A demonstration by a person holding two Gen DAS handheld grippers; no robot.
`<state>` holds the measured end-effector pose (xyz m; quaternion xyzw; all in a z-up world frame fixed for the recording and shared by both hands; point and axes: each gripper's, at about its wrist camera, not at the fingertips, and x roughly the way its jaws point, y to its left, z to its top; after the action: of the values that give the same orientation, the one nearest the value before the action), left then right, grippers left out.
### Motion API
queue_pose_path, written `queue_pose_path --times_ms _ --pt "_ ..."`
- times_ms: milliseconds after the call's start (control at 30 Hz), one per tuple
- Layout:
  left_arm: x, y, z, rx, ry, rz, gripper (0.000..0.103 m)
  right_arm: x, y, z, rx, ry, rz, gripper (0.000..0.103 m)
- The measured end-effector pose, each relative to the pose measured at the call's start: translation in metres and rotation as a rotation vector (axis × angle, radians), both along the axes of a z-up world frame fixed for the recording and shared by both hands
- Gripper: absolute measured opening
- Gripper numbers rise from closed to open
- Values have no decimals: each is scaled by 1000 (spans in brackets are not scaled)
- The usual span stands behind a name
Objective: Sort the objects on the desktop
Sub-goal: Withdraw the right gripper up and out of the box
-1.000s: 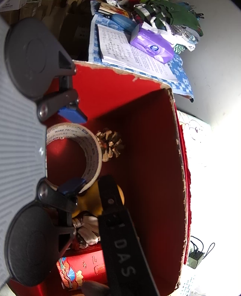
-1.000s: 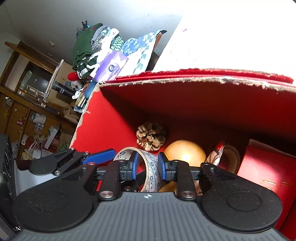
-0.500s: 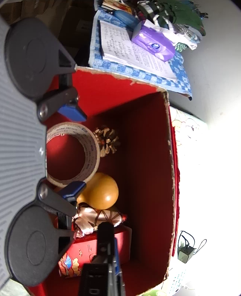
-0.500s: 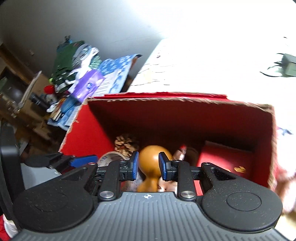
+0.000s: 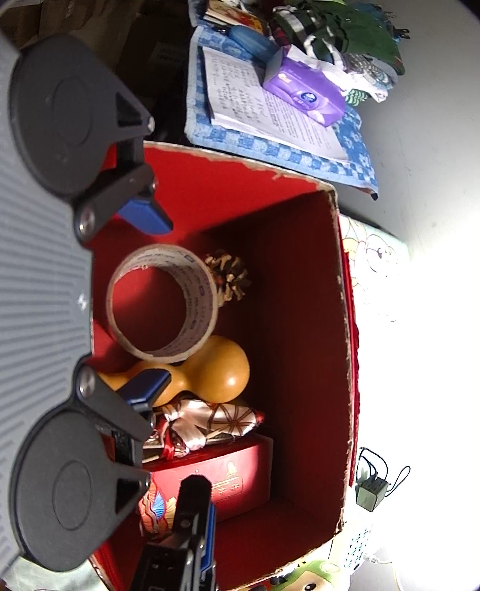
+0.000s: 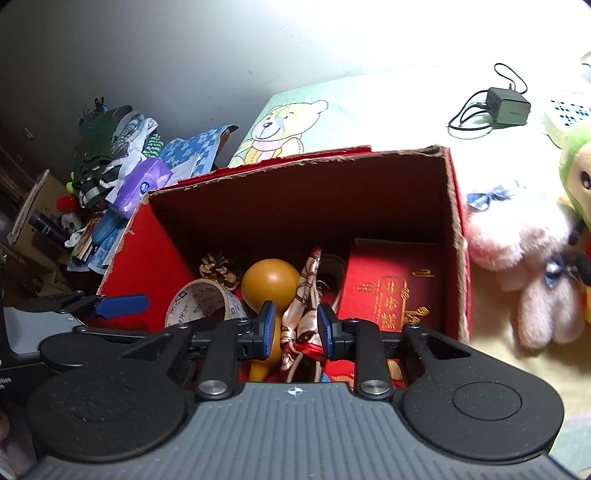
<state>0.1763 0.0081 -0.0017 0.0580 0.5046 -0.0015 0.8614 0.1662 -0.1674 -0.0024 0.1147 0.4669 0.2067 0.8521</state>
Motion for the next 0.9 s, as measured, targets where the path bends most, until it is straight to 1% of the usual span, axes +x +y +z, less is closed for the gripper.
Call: queue_pose_path --times_ms 300,533,700,800,900 --pt "-11 1 3 -14 7 14 82 -25 -10 6 4 -41 -48 28" --pt "-20 -2 3 -2 4 21 86 -36 -10 9 -24 -84 -66 28" --pt "-27 -5 9 31 -34 23 87 -44 -10 7 -21 -96 -71 28" --pt "-31 -5 16 40 -64 27 90 -51 -11 9 -32 -137 -80 28" --pt "-34 -5 24 39 -89 29 93 -58 -15 14 -15 -176 -93 28"
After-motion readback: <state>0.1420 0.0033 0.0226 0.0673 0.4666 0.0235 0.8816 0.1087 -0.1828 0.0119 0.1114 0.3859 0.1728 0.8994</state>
